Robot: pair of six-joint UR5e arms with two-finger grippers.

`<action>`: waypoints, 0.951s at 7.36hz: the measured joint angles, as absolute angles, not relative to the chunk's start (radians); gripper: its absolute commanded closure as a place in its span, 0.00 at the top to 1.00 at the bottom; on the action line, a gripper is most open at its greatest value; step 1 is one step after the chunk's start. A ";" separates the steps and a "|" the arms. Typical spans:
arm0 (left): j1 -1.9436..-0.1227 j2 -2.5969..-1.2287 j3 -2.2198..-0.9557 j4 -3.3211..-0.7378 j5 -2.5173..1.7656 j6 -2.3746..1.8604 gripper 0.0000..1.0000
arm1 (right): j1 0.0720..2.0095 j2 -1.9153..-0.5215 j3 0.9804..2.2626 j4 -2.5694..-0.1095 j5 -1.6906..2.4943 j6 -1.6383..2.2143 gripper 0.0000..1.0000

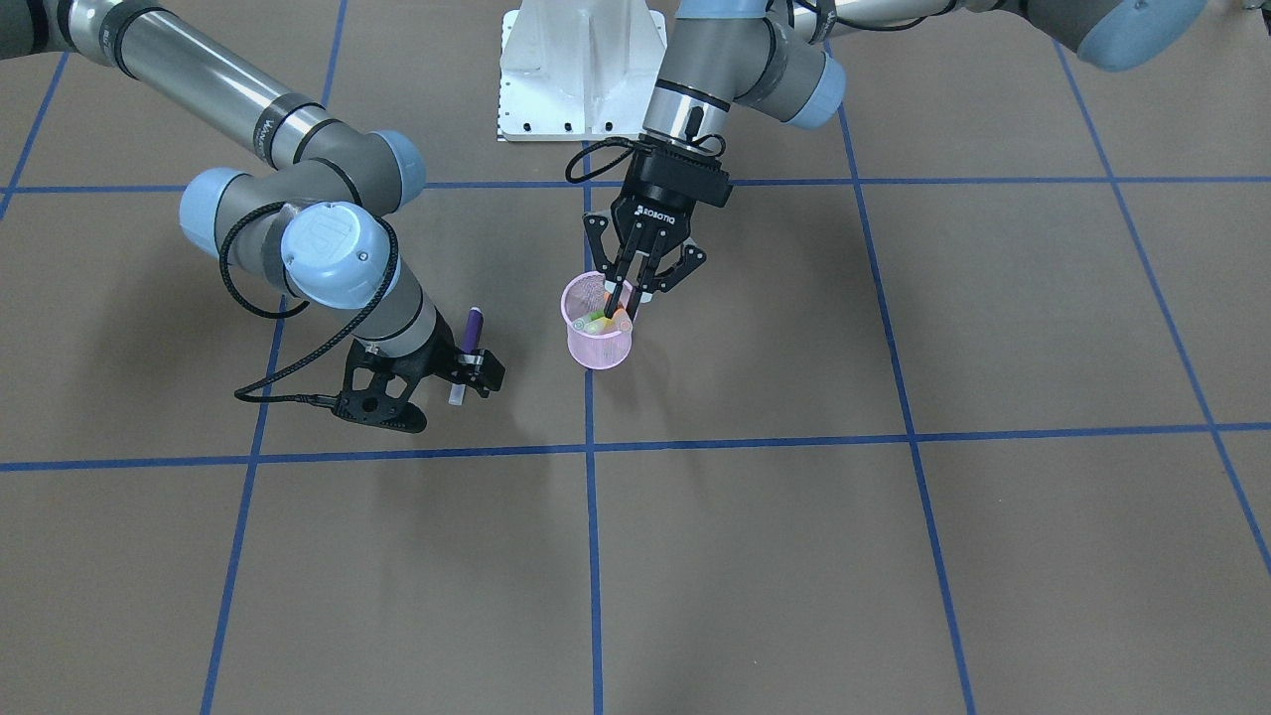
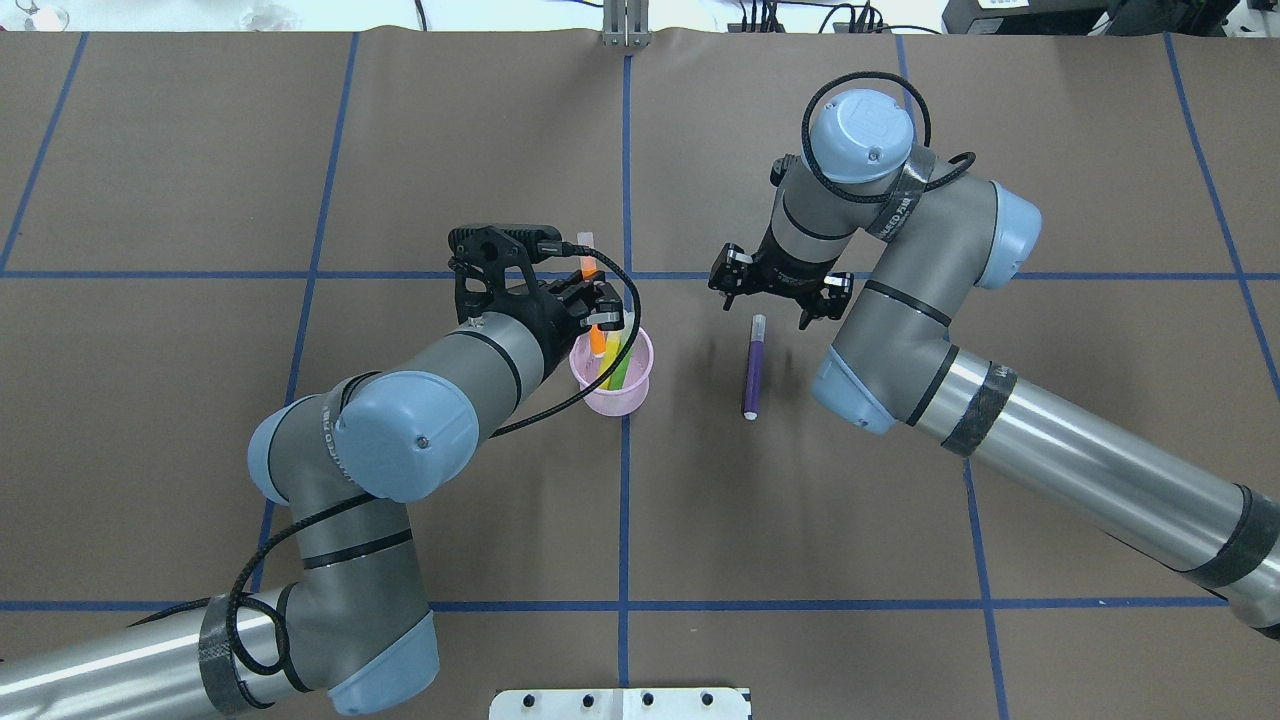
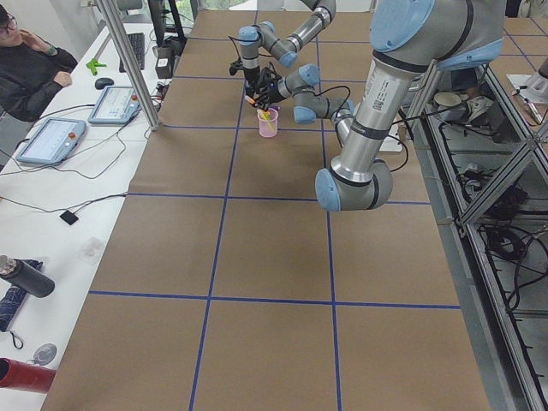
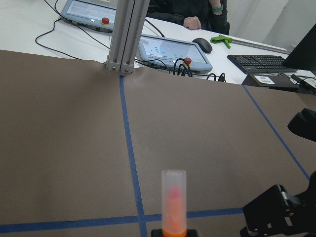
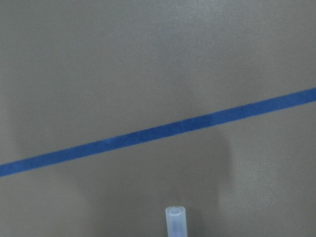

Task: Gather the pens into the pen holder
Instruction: 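Carry orange marker over cup with left gripper while right moves to purple marker, then lower the orange marker into the cup while the right gripper grasps the purple marker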

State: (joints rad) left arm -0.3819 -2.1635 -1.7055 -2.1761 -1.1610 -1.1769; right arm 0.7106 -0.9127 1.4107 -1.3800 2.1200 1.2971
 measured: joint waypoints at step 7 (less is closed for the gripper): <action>-0.372 -2.169 -1.670 -2.209 -1.155 -1.178 0.93 | 0.697 -0.913 1.405 -1.376 2.115 1.298 0.67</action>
